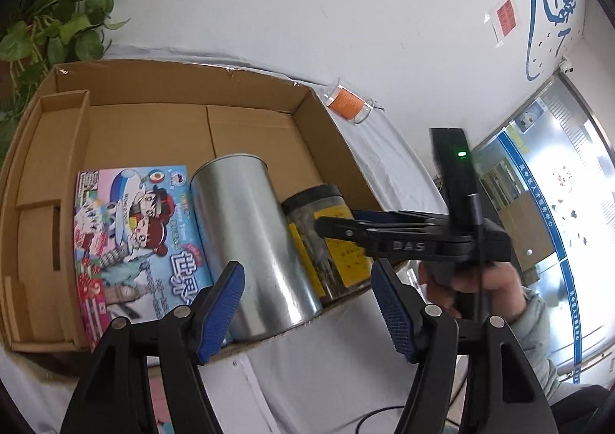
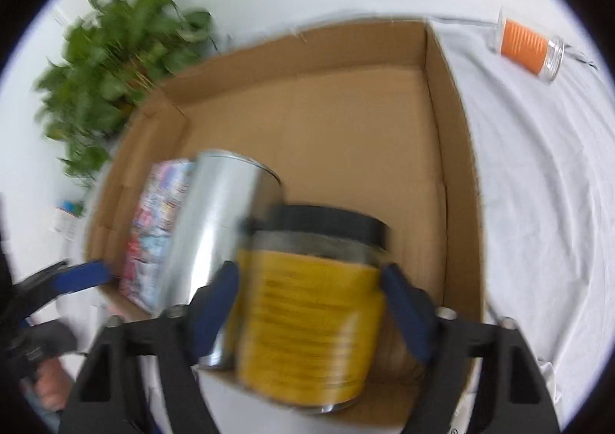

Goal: Organize rigid objects
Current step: 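Grasp the yellow-labelled jar with the left gripper and place it beside the tin, then grasp the white spray bottle with the left gripper and stand it in the box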

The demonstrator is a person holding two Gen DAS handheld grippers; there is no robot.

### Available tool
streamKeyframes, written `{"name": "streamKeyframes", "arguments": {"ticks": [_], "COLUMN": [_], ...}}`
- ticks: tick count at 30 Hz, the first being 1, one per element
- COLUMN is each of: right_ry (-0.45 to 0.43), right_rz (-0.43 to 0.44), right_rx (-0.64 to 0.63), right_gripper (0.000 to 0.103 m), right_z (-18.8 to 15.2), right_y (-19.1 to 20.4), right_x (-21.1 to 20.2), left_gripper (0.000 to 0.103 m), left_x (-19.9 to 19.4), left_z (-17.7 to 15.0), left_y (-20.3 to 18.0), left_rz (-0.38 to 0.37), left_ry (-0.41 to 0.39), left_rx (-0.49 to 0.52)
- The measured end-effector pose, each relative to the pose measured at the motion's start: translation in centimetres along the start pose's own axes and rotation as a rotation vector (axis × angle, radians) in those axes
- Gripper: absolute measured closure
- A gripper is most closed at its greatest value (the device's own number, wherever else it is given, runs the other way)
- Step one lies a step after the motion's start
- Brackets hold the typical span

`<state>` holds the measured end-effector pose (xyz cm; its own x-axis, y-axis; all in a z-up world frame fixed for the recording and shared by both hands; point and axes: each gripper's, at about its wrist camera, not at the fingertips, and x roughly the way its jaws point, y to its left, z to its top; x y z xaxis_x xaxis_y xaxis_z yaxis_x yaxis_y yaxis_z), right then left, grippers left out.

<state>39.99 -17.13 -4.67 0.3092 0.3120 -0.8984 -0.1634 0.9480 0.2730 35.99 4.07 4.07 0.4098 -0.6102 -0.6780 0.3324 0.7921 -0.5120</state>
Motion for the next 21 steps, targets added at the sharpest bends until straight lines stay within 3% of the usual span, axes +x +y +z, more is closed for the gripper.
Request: {"name": "streamKeyframes", "arguments": {"ticks": [5,8,10,14,16,19,21], "right_ry": [-0.035,-0.093,-0.175,-0.303,-0.257,-0.206,-0.176], "right_rz": [-0.016,0.078,0.032,-0.112,-0.222,-0.263,-0.256], "right_rx": [-0.028,-0.013,-0.02,0.091,0.158,0.249,0.22], "right_gripper": [0.028,0.028,0.026,0.024,0.024,0.028,0.048], "right_z": [-1.6,-4.0,-6.8,-14.1,-16.9,-18.9,-19.4], "right_y": [0.9,0.3,-0.4,-4.7,-7.0,-9.6,-9.1], "right_x": [-0.6,-4.1,-7.3,-11.4,-10.7,-9.0,-7.4], "left_gripper": [0.037,0.022,0.009,0.009,0.009,0.01,0.01], "left_x": [-2.5,-3.1,-3.4,-2.8,-1.8,-0.2,0.0], "left_z": [-2.6,-4.1,-5.3,-8.6,-9.7,-10.8,-11.1], "left_y": [-0.2,-1.6,-2.5,-4.2,-5.1,-6.9,-7.8], "left_rz": [0.035,0.065,0.09,0.095,0.119,0.14,0.132], "left_ry": [-0.039,-0.085,-0.127,-0.168,-0.163,-0.106,-0.096], "left_rx": [0.005,0.027,0.032,0.068,0.113,0.193,0.222]}}
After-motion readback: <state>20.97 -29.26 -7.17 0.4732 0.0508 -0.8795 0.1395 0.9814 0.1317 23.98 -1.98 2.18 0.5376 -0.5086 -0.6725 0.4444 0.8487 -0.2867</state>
